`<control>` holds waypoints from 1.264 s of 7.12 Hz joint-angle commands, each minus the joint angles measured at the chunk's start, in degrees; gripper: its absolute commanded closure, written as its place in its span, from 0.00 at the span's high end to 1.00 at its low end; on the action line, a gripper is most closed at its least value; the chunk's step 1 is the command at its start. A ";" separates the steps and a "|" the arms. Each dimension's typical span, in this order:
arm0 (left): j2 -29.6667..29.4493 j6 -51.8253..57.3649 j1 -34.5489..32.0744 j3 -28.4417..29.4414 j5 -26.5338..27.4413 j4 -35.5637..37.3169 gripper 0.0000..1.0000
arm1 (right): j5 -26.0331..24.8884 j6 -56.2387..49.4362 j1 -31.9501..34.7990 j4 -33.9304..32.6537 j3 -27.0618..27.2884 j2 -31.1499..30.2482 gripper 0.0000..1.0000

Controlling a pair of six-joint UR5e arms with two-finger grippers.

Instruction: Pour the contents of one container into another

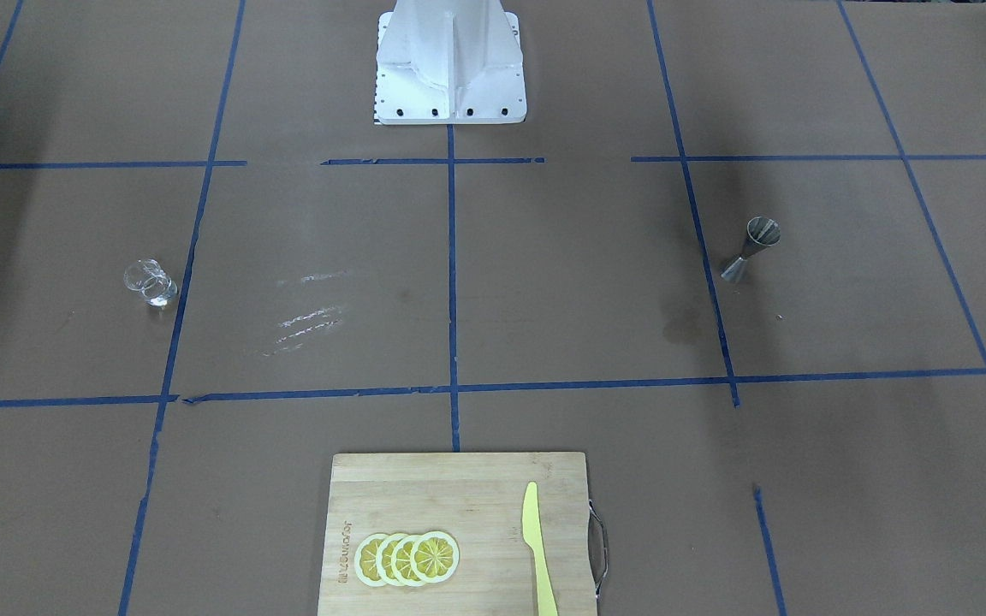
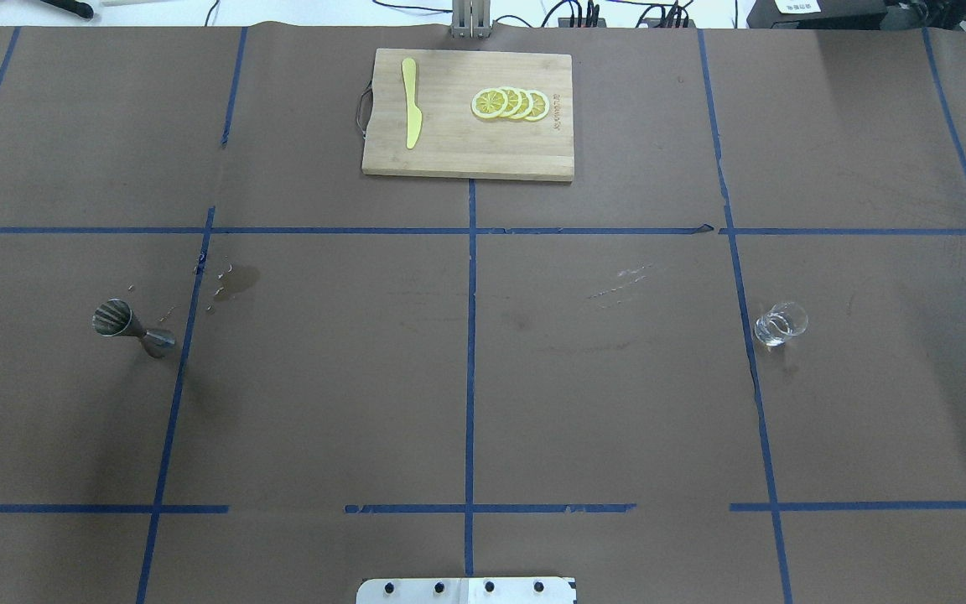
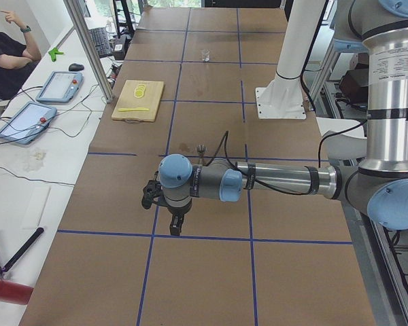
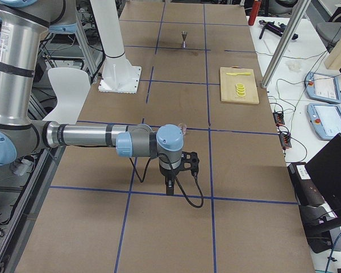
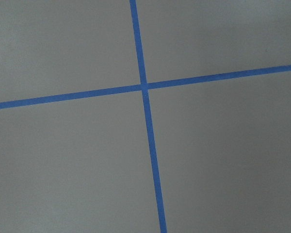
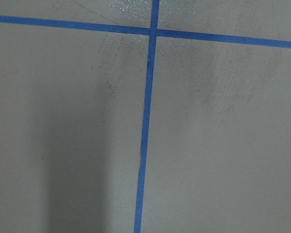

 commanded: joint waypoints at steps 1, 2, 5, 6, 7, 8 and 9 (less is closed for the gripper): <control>0.03 0.35 0.00 -0.06 -0.35 -0.16 1.00 | 0.04 0.00 0.00 0.08 0.18 0.23 1.00; -0.15 0.09 0.00 -0.84 0.00 -0.69 1.00 | 0.04 0.26 -0.17 -0.01 -0.16 0.41 1.00; 0.38 0.53 0.53 -0.33 0.00 -7.95 1.00 | -0.22 0.70 -0.18 1.21 0.36 1.80 1.00; 0.38 0.70 0.53 -0.33 -0.35 -10.33 1.00 | -0.31 0.70 -0.26 3.57 0.71 3.99 1.00; 0.29 0.53 0.53 -0.33 0.00 -13.06 1.00 | -0.13 0.79 -0.18 6.47 1.67 4.71 1.00; -1.01 0.00 0.53 0.55 -0.09 -13.26 1.00 | -0.22 0.79 -0.18 10.06 1.51 4.72 1.00; -1.98 0.00 0.53 1.51 -0.26 -13.61 1.00 | -0.31 0.70 -0.18 11.23 1.24 4.46 1.00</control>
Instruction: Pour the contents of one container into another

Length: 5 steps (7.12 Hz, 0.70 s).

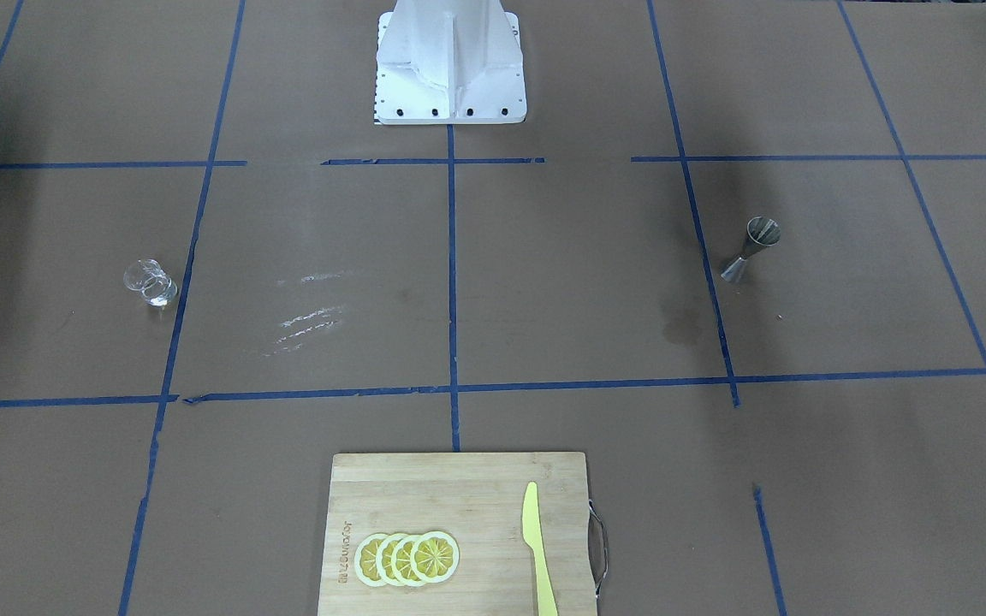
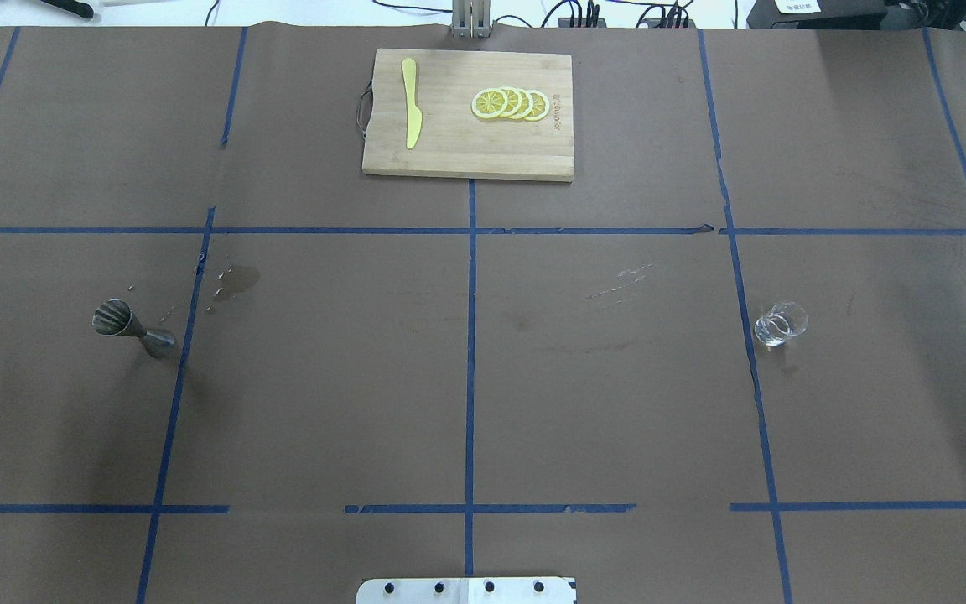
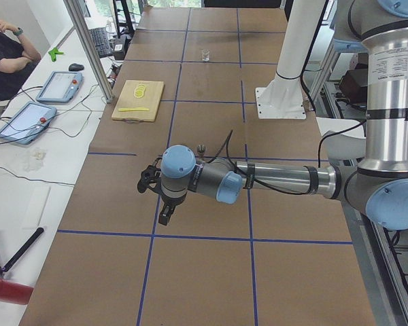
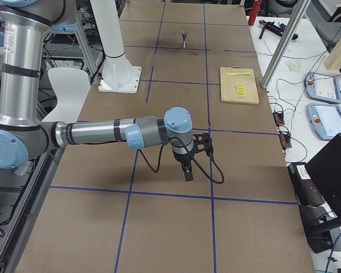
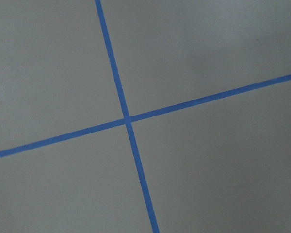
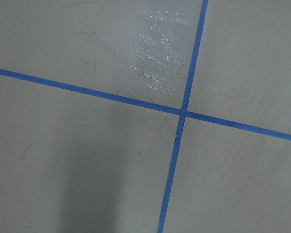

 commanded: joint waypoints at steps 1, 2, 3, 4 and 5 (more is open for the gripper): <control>-2.00 -0.11 0.01 1.15 -0.05 -0.96 1.00 | 0.00 0.04 0.01 2.70 -0.21 0.27 1.00; -2.09 -0.03 0.01 1.15 -0.22 -3.66 1.00 | 0.18 0.04 0.01 2.78 -0.12 0.27 1.00; -1.48 -0.11 -0.17 1.84 -0.31 -13.44 1.00 | 0.18 0.04 0.01 2.78 -0.12 0.35 1.00; -0.61 0.32 -0.17 4.90 -0.31 -21.10 1.00 | 0.18 0.12 0.01 2.78 -0.12 0.36 1.00; -1.21 -0.19 -0.17 6.14 -0.31 -23.96 1.00 | 0.18 0.12 0.01 2.78 -0.21 0.36 1.00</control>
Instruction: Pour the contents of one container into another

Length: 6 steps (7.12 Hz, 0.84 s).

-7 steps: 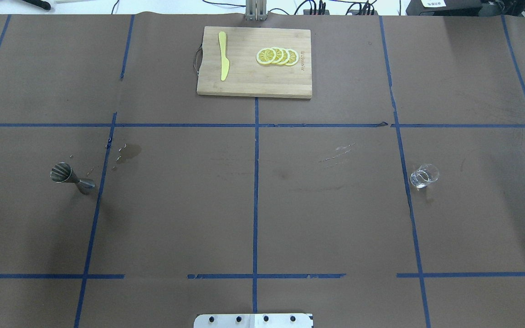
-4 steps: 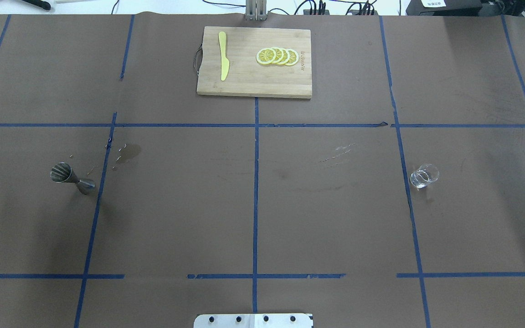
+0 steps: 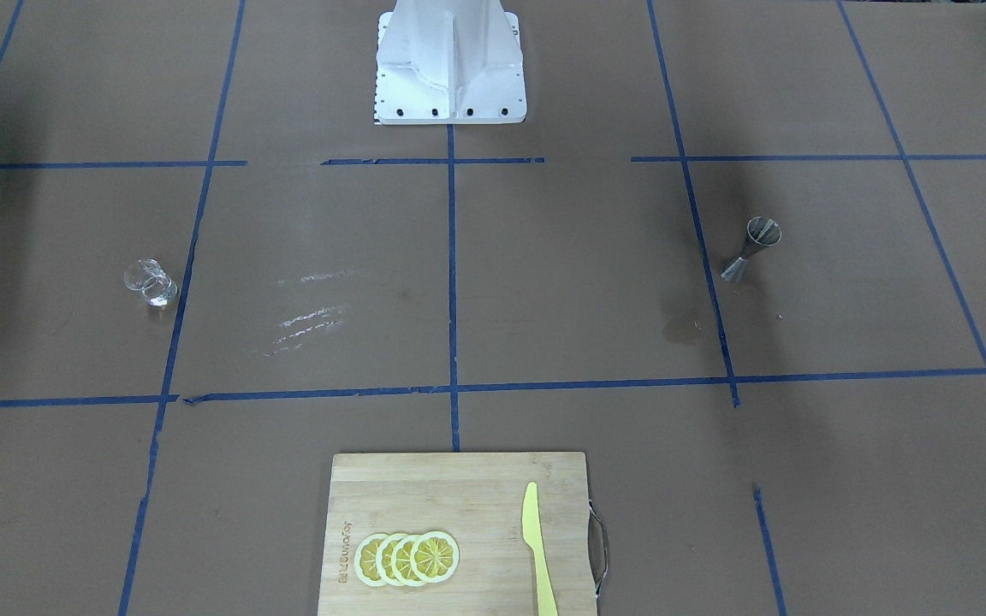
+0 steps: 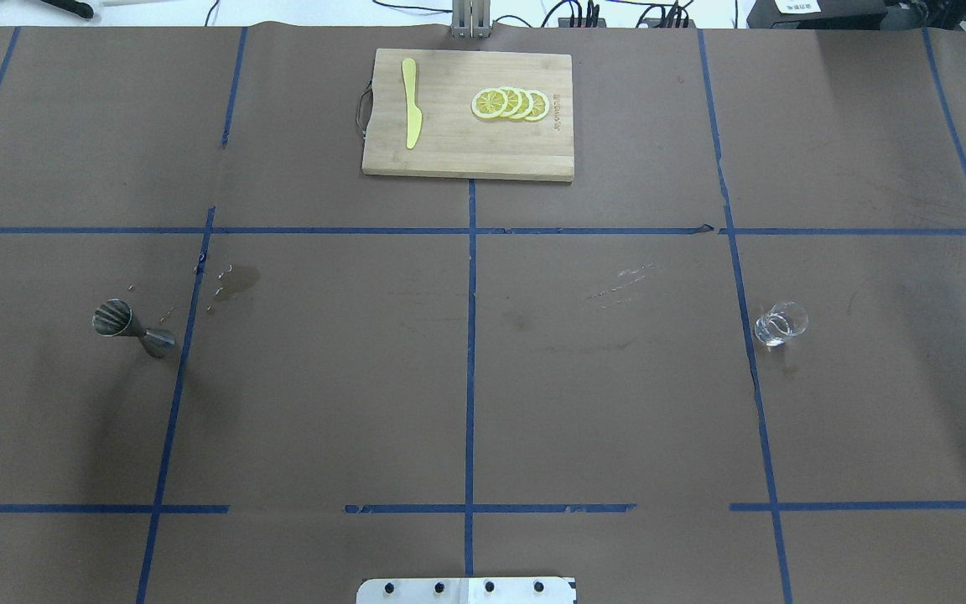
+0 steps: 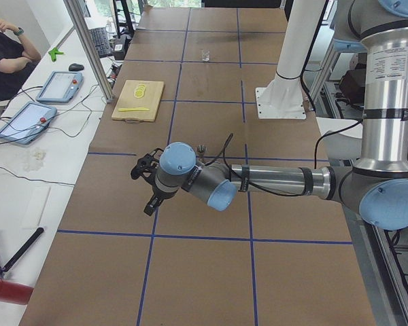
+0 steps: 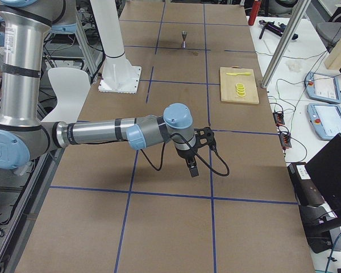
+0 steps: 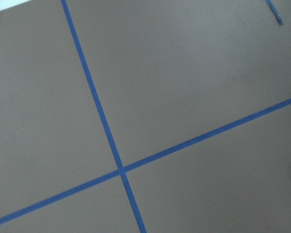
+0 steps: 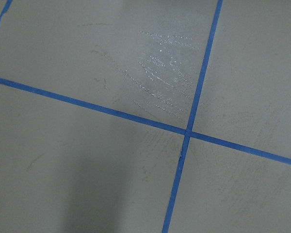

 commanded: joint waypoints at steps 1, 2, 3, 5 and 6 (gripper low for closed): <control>-0.65 0.17 0.14 2.44 -0.02 -6.44 1.00 | 0.01 -0.05 0.00 0.02 -0.15 0.02 1.00; -0.48 0.52 -0.03 1.49 -0.19 -6.70 1.00 | 0.36 -0.06 0.00 0.02 -0.24 0.11 1.00; 0.30 -0.26 -0.03 1.39 -0.20 -10.44 1.00 | 0.27 0.21 0.00 0.02 0.20 0.81 1.00; 0.31 -0.88 0.05 -0.18 0.15 -14.50 1.00 | 0.10 2.75 0.00 0.19 0.20 1.60 1.00; 0.05 -6.37 0.40 -0.36 0.24 -19.14 1.00 | 0.18 2.84 0.00 0.28 0.38 1.69 1.00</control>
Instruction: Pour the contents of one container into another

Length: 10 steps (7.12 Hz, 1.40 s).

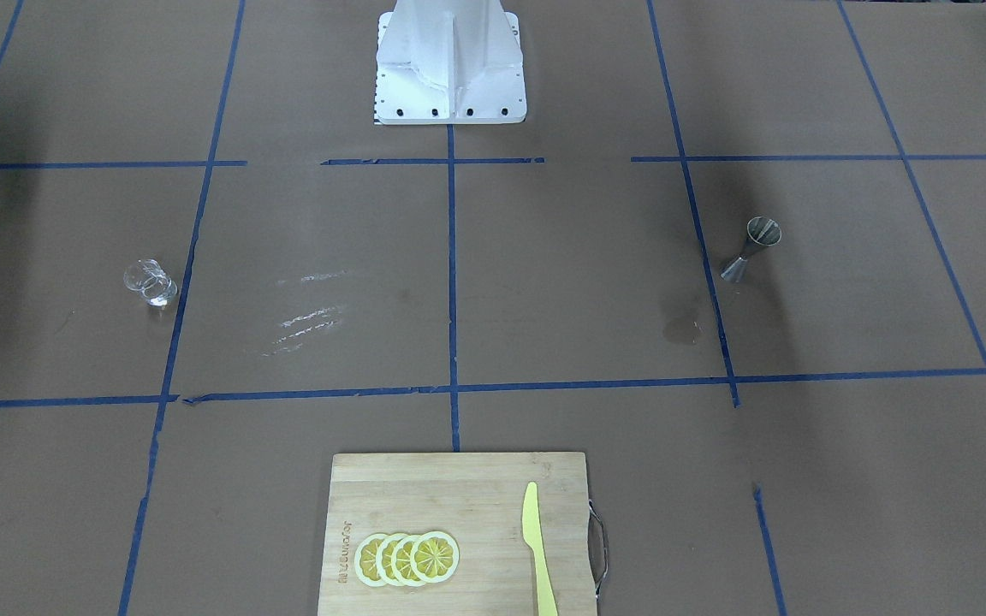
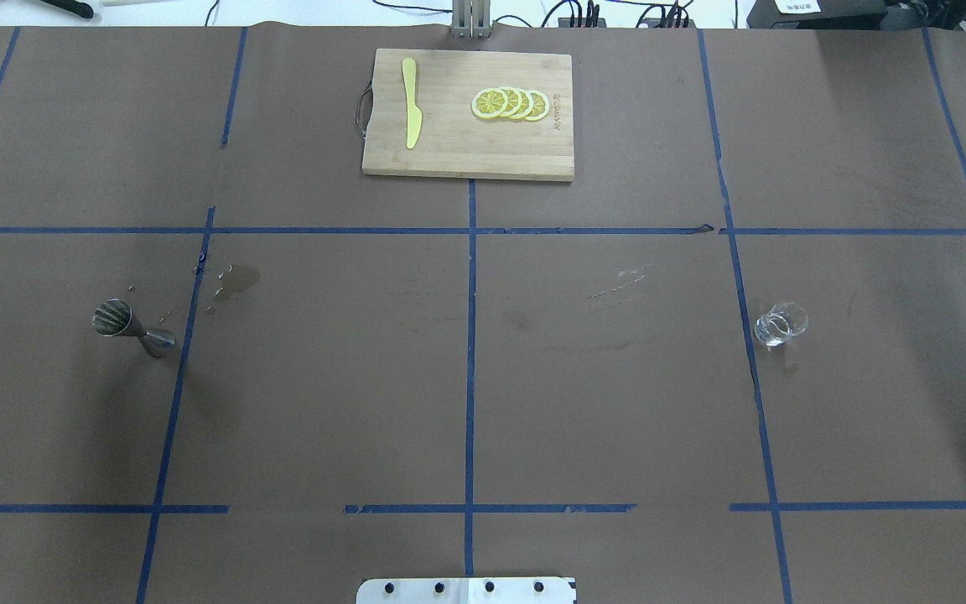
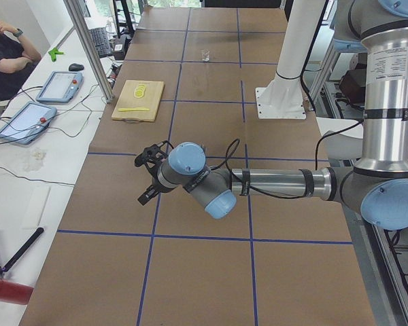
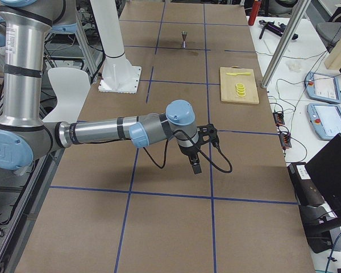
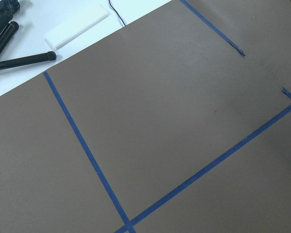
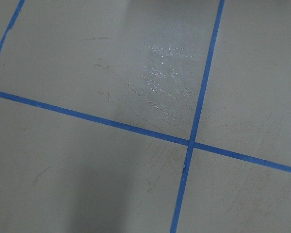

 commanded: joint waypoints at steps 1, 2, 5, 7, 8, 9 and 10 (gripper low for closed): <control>0.72 -11.76 2.46 -0.47 0.42 -11.75 1.00 | 0.11 1.58 -0.35 0.45 0.16 0.27 1.00; 1.77 -17.32 5.09 -0.56 1.81 -16.78 1.00 | 0.20 2.98 -0.61 1.76 0.16 0.27 1.00; 7.83 -36.42 20.91 -4.77 21.12 -31.21 1.00 | 0.20 4.66 -0.61 2.56 0.16 -0.26 1.00; 11.61 -42.13 27.40 -5.04 30.07 -39.91 1.00 | 0.20 4.75 -0.61 2.56 0.16 -0.43 1.00; 12.15 -45.12 33.10 -5.48 37.78 -40.73 1.00 | 0.20 4.75 -0.61 2.56 0.16 -0.43 1.00; 12.24 -47.41 38.55 -6.26 45.43 -40.74 1.00 | 0.20 4.66 -0.61 2.56 0.16 -0.52 1.00; 12.33 -47.52 42.78 -7.40 51.77 -40.74 1.00 | 0.20 4.66 -0.61 2.56 0.16 -0.52 1.00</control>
